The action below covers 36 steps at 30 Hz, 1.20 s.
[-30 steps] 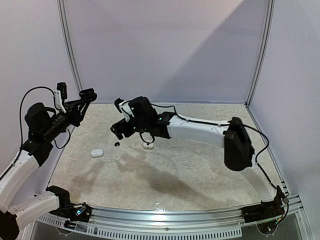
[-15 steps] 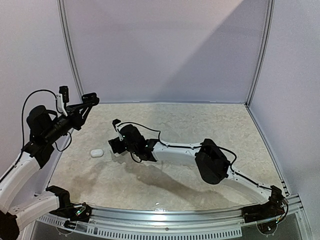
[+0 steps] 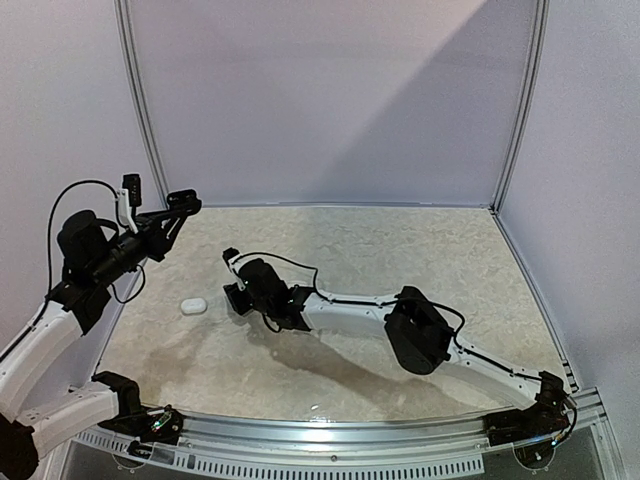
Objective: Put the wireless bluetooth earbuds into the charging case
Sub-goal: Pick up the left earbud from the corner of the board.
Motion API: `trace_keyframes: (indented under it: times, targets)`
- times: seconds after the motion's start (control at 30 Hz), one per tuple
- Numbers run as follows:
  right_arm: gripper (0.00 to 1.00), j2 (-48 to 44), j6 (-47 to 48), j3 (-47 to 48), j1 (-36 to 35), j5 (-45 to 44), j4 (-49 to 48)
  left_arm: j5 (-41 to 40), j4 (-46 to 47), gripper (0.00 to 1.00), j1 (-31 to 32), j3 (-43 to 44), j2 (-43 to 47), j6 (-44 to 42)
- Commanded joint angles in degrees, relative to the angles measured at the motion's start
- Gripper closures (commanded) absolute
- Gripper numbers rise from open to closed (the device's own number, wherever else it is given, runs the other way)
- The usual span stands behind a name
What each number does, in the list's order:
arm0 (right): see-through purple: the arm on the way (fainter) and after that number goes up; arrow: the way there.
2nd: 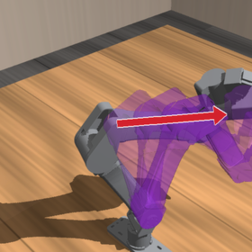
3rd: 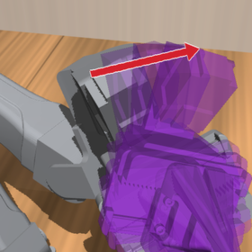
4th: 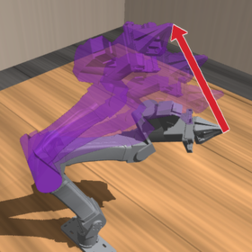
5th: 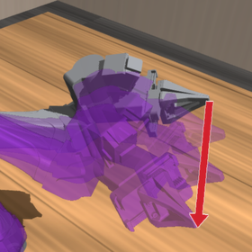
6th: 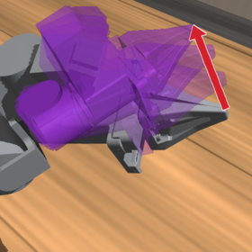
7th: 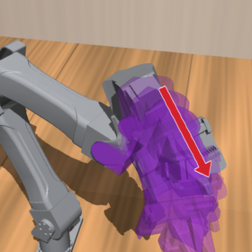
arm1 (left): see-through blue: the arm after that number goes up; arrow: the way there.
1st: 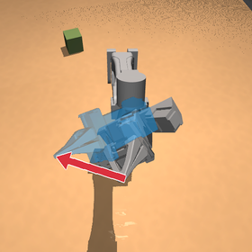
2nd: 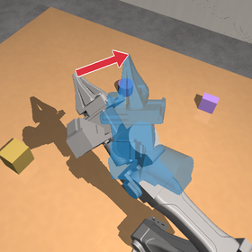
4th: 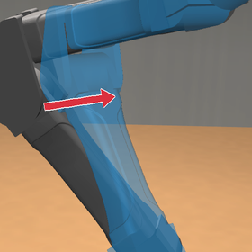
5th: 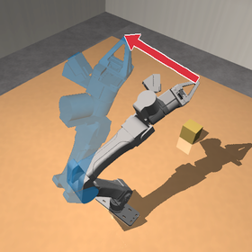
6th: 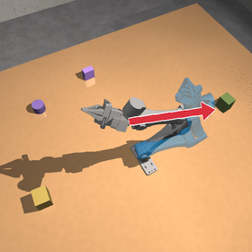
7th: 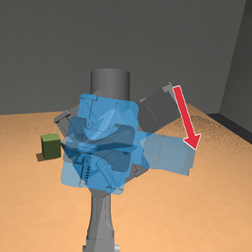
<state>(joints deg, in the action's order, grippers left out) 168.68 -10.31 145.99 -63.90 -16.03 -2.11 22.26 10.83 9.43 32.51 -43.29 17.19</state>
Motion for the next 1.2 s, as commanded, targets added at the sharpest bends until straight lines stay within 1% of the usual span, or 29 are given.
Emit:
trace_keyframes:
  times: [0.0, 0.1, 0.4, 0.53, 0.63, 0.67, 0.7, 0.77, 0.8, 0.87, 0.97, 1.07, 1.17]
  targets:
    - [0.51, 3.2, 2.6, 2.1, -0.5, 0.3, 0.5, 0.6, 0.2, 1.0, -0.9, -1.1, -0.5, 0.3]
    - [0.55, 4.1, 3.4, 3.1, -0.3, 0.2, 0.6, 0.6, 0.3, 1.0, -1.1, -1.1, -0.8, 0.4]
    - [0.62, 5.1, 3.9, 3.2, 0.3, 1.0, 0.0, 0.7, 0.1, 1.0, -1.4, -1.0, -1.4, 0.6]
    - [0.62, 5.7, 3.4, 3.7, 0.7, 2.5, -0.4, 0.7, -0.1, 1.0, -1.5, -0.8, -1.7, 0.8]
    - [0.66, 6.1, 2.8, 3.9, 0.7, 2.5, -0.5, 0.7, -0.3, 1.0, -1.6, -0.9, -1.7, 0.6]
    - [0.68, 6.1, 2.9, 3.9, 0.7, 2.5, -0.5, 0.7, -0.3, 1.0, -1.6, -0.9, -1.8, 0.7]
    - [0.72, 6.1, 3.1, 3.8, 0.7, 2.3, -0.6, 0.6, -0.3, 1.0, -1.6, -0.9, -2.0, 0.8]
    - [0.83, 6.1, 3.3, 3.9, 0.7, 1.3, -0.8, 0.5, -0.1, 1.0, -1.7, -1.0, -2.1, 1.1]
    - [0.84, 6.1, 3.6, 3.9, 0.7, 1.3, -0.9, 0.5, 0.0, 1.0, -1.8, -1.0, -2.1, 1.2]
    - [0.8, 6.2, 3.7, 3.8, 0.8, 1.7, -0.9, 0.5, 0.0, 1.0, -1.9, -0.9, -2.0, 1.2]
    - [0.79, 5.7, 4.9, 3.3, 0.8, 3.3, -1.5, 0.8, -0.3, 1.0, -2.1, -0.9, -2.0, 0.9]
    - [0.83, 5.2, 6.6, 2.3, 0.8, 4.9, -1.9, 0.8, -0.3, 1.0, -2.3, -1.0, -2.1, 0.9]
    - [0.89, 2.6, 7.2, -2.9, 0.8, 5.9, -4.0, 1.0, -0.2, 1.0, -2.5, -1.0, -2.1, 0.9]
